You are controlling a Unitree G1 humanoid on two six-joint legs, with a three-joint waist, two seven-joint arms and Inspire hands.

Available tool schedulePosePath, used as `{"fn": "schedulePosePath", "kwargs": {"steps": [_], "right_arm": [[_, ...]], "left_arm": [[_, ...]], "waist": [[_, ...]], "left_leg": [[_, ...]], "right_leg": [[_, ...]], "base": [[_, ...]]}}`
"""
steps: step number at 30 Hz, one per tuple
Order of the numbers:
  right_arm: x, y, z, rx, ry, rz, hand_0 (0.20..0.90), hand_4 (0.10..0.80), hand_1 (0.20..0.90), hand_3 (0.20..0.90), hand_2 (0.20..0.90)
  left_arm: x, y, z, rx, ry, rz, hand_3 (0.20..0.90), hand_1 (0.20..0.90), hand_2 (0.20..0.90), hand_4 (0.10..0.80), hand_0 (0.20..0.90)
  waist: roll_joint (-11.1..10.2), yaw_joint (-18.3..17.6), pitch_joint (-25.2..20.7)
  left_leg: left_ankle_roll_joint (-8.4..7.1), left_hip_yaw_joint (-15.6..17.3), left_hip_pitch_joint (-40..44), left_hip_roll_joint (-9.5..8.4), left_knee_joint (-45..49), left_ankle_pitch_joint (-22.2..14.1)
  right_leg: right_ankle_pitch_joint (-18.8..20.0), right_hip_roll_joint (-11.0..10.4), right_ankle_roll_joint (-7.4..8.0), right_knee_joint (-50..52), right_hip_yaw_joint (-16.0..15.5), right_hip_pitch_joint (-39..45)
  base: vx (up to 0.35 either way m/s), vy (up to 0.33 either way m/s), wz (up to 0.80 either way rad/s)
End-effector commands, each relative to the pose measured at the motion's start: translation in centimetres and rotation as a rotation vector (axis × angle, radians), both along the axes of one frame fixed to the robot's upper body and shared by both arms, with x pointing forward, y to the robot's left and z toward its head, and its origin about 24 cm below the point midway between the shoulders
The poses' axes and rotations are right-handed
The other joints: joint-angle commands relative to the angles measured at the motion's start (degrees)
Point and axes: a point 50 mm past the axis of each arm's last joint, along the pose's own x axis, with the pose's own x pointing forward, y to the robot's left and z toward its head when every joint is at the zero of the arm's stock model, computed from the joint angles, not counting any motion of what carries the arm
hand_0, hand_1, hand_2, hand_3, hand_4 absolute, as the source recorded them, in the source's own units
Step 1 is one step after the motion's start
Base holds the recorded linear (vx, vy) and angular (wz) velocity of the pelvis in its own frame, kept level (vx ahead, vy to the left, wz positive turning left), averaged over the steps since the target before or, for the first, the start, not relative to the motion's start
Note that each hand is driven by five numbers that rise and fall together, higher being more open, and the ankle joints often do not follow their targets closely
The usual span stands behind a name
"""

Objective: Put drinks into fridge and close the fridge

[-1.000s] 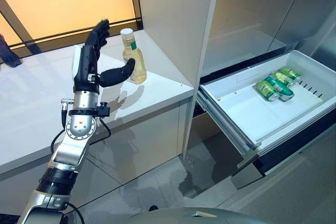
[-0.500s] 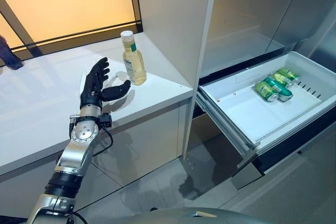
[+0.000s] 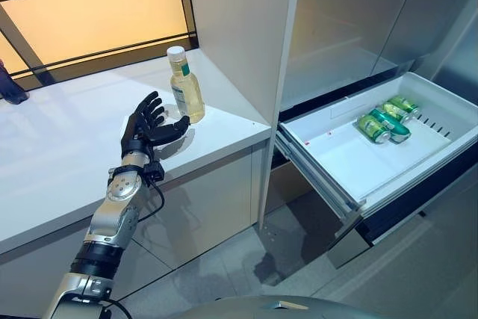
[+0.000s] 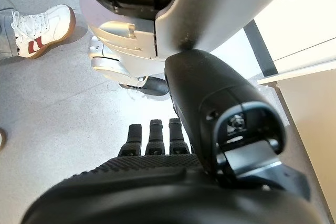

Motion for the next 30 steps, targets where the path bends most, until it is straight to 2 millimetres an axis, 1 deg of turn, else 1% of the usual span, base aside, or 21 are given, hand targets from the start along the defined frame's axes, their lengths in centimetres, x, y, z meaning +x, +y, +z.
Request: {"fn": "schedulePosePath", "kwargs": {"steps": [1,6,13,17,30], "right_arm": [[1.2,1.8,-0.3,0.054,-0.014,0.045,0.9,0.8,0.9,0.9,0.9],[1.2,1.8,-0.3,0.056,-0.012,0.051,0.9,0.8,0.9,0.9,0.9],[0.9,1.8,-0.3,0.057,-0.007,0.053,0.9,0.8,0.9,0.9,0.9],[0.9,1.8,-0.3,0.057,-0.008,0.056,0.9,0.8,0.9,0.9,0.9],[0.9,1.6,-0.3,0.056,-0.001,0.063,0.9,0.8,0.9,0.9,0.9]], "left_arm": [[3.4,-0.2,7.7,-0.014,-0.307,-0.007,0.9,0.9,0.9,0.8,0.9],[3.6,-0.4,8.5,-0.002,-0.338,-0.004,0.9,0.9,0.9,0.8,0.9],[3.8,0.0,10.2,0.061,-0.389,0.032,0.9,0.9,0.9,0.8,0.9],[4.0,-0.2,11.1,0.08,-0.412,0.038,0.9,0.9,0.9,0.8,0.9],[4.4,-0.2,12.4,0.096,-0.42,0.023,0.9,0.9,0.9,0.8,0.9]], "waist": [[-0.2,0.4,-1.0],[-0.3,0.0,-1.1],[-0.3,-0.2,-1.4],[-0.2,-0.4,-1.4],[0.0,-0.6,-1.6]], "left_leg": [[1.45,0.9,1.5,-1.62,0.6,-7.3],[1.44,0.9,1.6,-1.63,0.5,-7.4],[1.39,1.1,1.6,-1.63,0.5,-7.4],[1.33,1.2,1.5,-1.66,0.6,-7.4],[1.21,1.2,1.7,-1.62,0.5,-7.4]], "right_leg": [[1.3,-0.6,3.62,1.6,0.8,-3.6],[1.3,-0.6,3.63,1.7,1.0,-3.6],[1.3,-0.5,3.67,1.5,1.3,-3.6],[1.3,-0.4,3.66,1.6,1.4,-3.8],[1.2,-0.3,3.74,1.5,1.6,-3.6]], "base": [[0.011,-0.004,-0.05],[0.005,-0.002,-0.02],[0.005,-0.003,-0.02],[0.001,-0.001,-0.04],[0.0,0.0,0.0]]}}
